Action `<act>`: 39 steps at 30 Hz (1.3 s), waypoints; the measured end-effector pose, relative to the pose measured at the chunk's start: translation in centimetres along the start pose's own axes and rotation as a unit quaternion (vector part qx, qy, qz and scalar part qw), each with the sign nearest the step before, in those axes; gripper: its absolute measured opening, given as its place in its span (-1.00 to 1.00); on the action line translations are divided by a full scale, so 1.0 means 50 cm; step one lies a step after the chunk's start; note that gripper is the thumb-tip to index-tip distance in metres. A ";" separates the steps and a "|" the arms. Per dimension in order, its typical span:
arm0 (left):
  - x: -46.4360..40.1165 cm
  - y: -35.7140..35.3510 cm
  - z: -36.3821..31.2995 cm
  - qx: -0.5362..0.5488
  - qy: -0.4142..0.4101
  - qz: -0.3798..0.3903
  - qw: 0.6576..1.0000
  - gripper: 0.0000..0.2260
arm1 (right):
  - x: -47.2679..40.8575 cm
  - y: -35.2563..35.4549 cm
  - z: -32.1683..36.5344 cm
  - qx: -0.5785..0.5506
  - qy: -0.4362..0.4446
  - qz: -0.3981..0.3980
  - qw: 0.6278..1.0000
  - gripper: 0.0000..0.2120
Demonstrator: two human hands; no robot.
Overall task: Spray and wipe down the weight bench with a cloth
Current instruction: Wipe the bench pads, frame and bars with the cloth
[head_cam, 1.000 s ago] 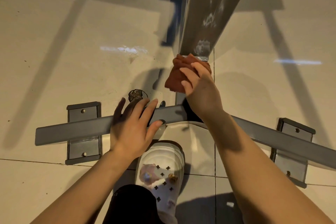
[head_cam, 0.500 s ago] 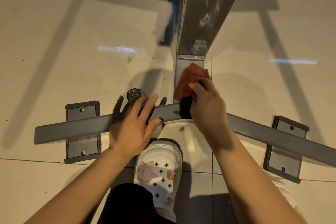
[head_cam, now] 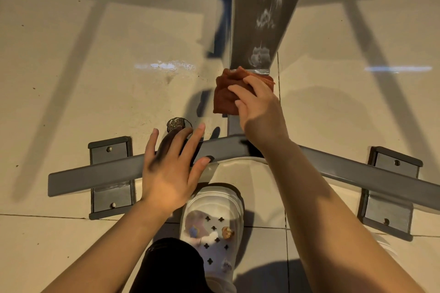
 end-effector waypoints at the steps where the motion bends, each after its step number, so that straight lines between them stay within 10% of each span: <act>1: 0.000 0.000 0.000 0.000 0.001 0.001 1.000 -0.49 | 0.002 0.002 -0.007 -0.023 -0.005 -0.004 1.000 -0.68; 7: -0.002 0.001 0.001 -0.001 0.009 0.007 1.000 -0.47 | 0.005 0.026 -0.045 -0.022 -0.080 -0.031 0.996 -0.72; 19: -0.005 -0.002 -0.008 -0.012 0.027 0.019 0.999 -0.44 | 0.029 0.060 0.050 0.202 0.108 0.212 0.950 -0.68; 39: 0.002 -0.007 -0.006 0.028 0.023 -0.017 0.999 -0.43 | 0.034 0.052 0.112 0.267 0.203 0.260 0.905 -0.58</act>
Point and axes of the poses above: each hand's wrist, its own x-axis away from the middle knuckle, its own y-axis out of the back of the hand, z = x × y, the point moved 1 cm from there along -x, towards the middle knuckle, and after that the axes turned 12 degrees about x, right-handed, at the moved point
